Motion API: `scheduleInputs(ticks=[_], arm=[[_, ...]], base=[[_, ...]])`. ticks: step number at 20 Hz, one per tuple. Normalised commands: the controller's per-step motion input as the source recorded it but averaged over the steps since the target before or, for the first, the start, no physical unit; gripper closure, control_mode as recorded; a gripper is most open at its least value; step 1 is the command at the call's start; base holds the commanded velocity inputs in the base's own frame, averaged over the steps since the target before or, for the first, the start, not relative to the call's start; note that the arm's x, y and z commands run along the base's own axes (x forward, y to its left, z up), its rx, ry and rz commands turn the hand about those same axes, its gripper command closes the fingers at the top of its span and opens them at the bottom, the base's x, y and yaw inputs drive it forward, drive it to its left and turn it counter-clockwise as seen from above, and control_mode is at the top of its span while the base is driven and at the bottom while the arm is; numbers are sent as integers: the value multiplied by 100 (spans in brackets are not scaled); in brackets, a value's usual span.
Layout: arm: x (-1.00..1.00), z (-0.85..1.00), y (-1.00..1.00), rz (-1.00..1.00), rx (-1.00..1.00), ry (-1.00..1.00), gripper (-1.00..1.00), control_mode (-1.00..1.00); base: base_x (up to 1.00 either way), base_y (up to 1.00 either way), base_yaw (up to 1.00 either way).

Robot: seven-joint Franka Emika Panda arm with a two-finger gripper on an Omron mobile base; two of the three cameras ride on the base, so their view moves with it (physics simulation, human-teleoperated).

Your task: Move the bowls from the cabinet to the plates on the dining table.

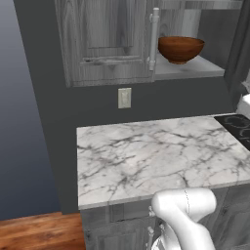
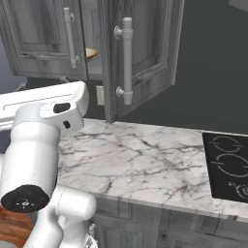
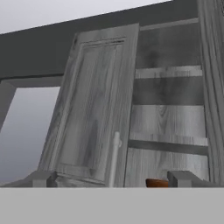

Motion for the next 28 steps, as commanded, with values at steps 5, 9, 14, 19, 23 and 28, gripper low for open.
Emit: scheduleInputs(ticks=[5, 9, 14, 19, 23, 28], arm=[[36, 0, 26, -13, -6, 1, -100, -100], [35, 0, 25, -14, -7, 0, -100, -100], [26, 0, 20, -17, -7, 1, -100, -100], [10, 0, 7, -22, -4, 3, -100, -100], [1, 0, 0, -21, 0, 8, -100, -100], [6, 0, -5, -18, 2, 4, -100, -100]], base=[[0, 0, 0], [0, 0, 0], [0, 0, 0], [0, 0, 0], [0, 0, 0], [0, 0, 0]])
